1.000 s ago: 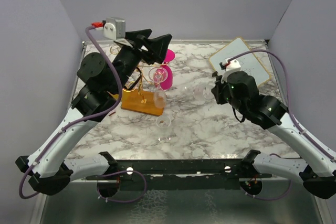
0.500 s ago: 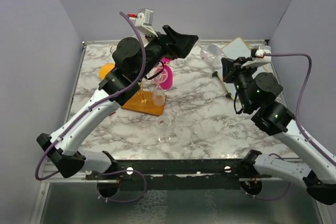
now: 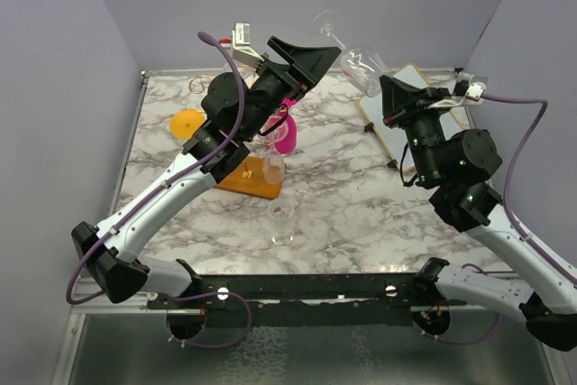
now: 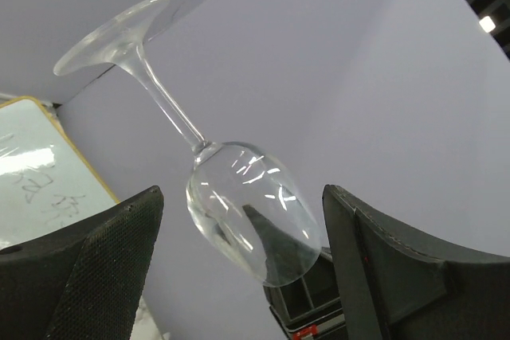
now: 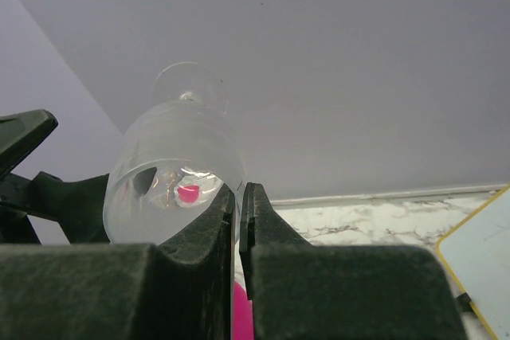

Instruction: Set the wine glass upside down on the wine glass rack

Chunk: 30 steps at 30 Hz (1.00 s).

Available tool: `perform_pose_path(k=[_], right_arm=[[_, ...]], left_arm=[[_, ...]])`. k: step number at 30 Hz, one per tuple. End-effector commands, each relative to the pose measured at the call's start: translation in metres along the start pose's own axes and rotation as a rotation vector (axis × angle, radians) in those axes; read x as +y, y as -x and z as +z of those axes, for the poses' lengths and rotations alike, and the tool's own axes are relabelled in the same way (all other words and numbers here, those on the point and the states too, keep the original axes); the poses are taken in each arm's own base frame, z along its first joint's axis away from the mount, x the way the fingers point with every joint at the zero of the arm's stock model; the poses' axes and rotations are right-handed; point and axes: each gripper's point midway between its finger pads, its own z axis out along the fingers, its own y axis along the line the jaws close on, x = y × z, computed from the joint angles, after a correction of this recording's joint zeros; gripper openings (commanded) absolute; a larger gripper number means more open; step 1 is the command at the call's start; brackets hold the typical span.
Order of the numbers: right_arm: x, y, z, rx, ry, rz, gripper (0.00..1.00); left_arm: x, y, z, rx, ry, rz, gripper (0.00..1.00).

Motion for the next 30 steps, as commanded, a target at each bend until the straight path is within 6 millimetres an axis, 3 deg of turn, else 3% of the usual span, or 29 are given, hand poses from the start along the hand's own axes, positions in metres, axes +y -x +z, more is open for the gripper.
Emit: perform_pose_path(k=[1,5,13,22,30], right_arm=[[0.032,0.036,0.002,-0.101,0.131,0.119,0.01],[0.035,0.038,-0.004,-0.094,0.158,0.161,0.01],[0.039,0.042,-0.019,-0.084,0.21,0.206,0.01],[0.044,0.029,-0.024,-0.058,0.258,0.207,0.01],[0.055,0.02,-0.03,-0.027,0.332,0.223,0.01]], left_arm=[[-0.019,0.011,0.004,-0.05,-0.063,-0.071,0.83],[-0.019,0.02,0.007,-0.099,-0.054,-0.071,0.83],[-0.015,0.038,0.013,-0.198,-0.027,-0.127,0.67],[-0.022,0.051,0.02,-0.257,-0.038,-0.153,0.57],[-0.018,0.067,0.015,-0.349,-0.033,-0.196,0.29]])
